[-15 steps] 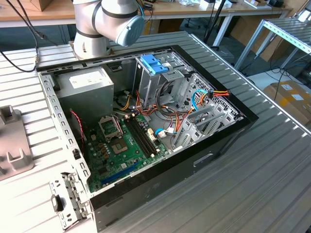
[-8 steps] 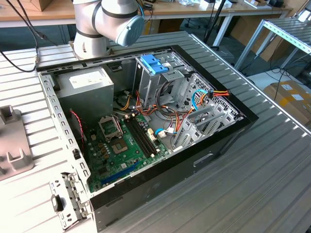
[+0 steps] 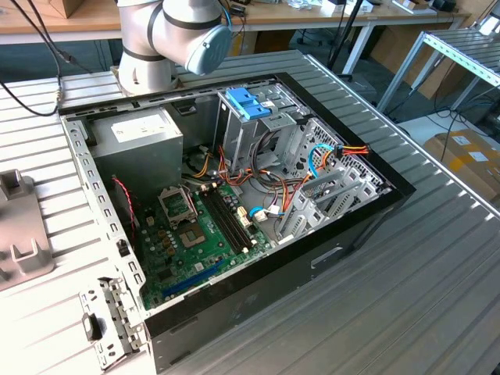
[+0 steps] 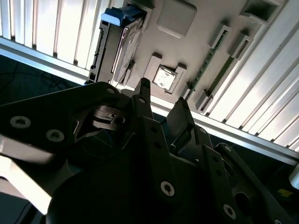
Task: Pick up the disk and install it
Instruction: 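Pick up the disk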
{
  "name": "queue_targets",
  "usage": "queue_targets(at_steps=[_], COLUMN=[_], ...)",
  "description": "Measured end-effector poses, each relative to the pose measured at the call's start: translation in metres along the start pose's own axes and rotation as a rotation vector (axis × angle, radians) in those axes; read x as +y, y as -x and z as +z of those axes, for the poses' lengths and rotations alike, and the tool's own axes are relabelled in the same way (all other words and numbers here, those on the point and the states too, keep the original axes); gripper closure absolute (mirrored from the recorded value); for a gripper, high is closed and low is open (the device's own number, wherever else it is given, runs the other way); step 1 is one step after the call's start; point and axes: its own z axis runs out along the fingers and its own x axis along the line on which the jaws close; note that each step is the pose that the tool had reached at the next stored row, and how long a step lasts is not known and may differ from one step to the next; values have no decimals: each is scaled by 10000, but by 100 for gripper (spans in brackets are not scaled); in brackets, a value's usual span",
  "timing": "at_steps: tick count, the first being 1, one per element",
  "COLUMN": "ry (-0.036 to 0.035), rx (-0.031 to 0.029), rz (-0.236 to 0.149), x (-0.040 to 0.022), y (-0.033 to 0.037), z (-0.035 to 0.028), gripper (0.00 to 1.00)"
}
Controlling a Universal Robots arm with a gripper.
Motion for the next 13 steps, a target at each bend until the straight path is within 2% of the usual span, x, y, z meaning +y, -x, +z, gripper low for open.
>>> queue_targets(at_steps=[4, 13], ry=[1, 0], rx=[0, 0], rz=[0, 0], x=[6, 31], y=[38, 171], z=[4, 19], gripper=[58, 58])
